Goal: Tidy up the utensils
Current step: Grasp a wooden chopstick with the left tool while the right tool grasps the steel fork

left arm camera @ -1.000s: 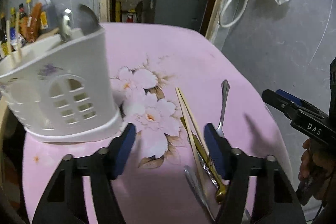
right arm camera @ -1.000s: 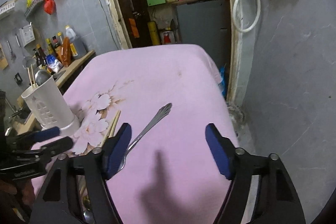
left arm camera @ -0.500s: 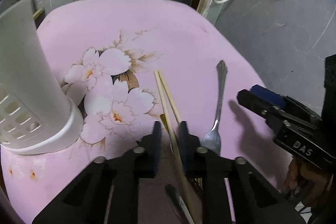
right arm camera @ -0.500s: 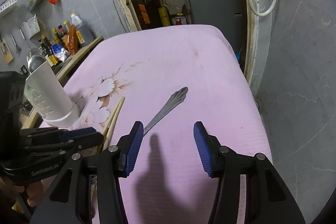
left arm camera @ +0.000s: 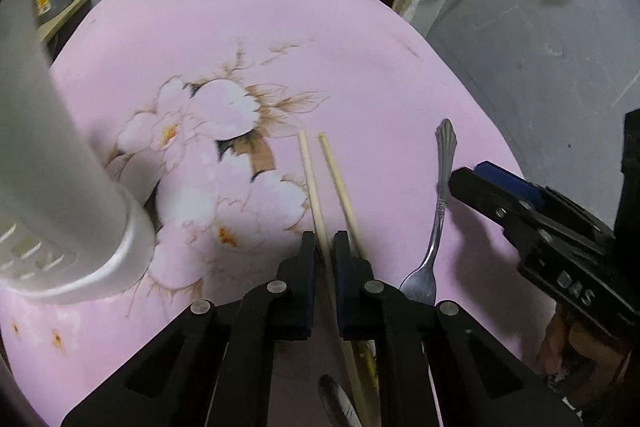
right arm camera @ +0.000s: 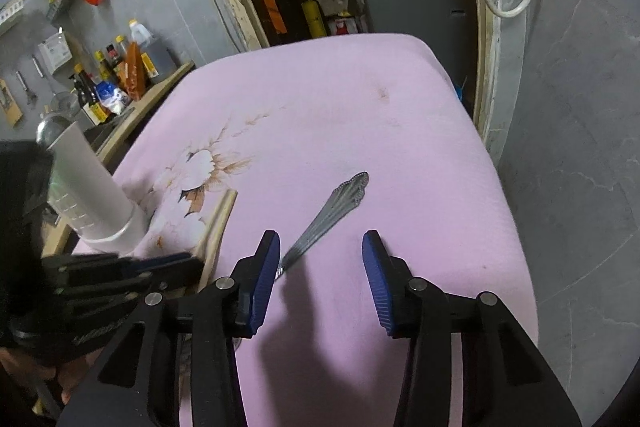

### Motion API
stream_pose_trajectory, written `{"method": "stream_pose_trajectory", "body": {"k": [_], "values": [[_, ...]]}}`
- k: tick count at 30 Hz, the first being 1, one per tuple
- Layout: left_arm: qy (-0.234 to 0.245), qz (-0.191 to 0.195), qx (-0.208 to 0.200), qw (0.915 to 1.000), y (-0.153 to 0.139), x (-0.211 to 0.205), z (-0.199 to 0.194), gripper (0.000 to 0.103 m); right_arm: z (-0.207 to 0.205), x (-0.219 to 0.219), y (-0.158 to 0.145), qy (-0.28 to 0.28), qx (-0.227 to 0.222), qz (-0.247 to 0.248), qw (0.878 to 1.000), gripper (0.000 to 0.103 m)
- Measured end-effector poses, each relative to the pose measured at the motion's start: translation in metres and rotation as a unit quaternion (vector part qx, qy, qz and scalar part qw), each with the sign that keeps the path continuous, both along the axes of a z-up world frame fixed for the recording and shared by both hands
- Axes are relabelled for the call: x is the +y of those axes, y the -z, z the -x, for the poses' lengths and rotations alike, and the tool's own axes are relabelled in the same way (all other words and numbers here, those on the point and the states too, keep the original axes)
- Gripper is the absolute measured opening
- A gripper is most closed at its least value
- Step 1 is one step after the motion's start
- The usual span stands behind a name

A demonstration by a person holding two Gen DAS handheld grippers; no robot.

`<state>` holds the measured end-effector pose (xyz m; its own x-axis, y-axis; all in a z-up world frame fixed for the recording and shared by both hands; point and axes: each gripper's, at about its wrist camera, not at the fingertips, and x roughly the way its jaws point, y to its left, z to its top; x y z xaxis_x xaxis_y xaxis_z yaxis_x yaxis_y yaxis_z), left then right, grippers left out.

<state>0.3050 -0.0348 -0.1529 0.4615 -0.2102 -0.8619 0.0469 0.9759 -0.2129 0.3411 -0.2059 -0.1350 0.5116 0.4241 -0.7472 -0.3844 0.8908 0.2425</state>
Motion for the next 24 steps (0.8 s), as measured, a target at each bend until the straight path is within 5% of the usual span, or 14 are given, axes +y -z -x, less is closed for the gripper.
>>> {"method": "stream_pose_trajectory", "body": {"k": [8,13,24], "values": [[-0.065,0.012,-0.019,0.9976,-0.009,0.029,0.039,0.005,-0.016,0.026,0.004,-0.008,0.019,0.04,0.999,0.038],[-0.109,0.031,-0.034,0.993,-0.018,0.048,0.064,0.006,-0.016,0.039,0.007,-0.026,0.01,0.056,0.998,0.019],[-0.132,0.057,-0.006,0.9896,-0.018,0.073,0.084,0.004,-0.011,0.044,0.005,-0.036,0.025,0.068,0.997,0.02]]}}
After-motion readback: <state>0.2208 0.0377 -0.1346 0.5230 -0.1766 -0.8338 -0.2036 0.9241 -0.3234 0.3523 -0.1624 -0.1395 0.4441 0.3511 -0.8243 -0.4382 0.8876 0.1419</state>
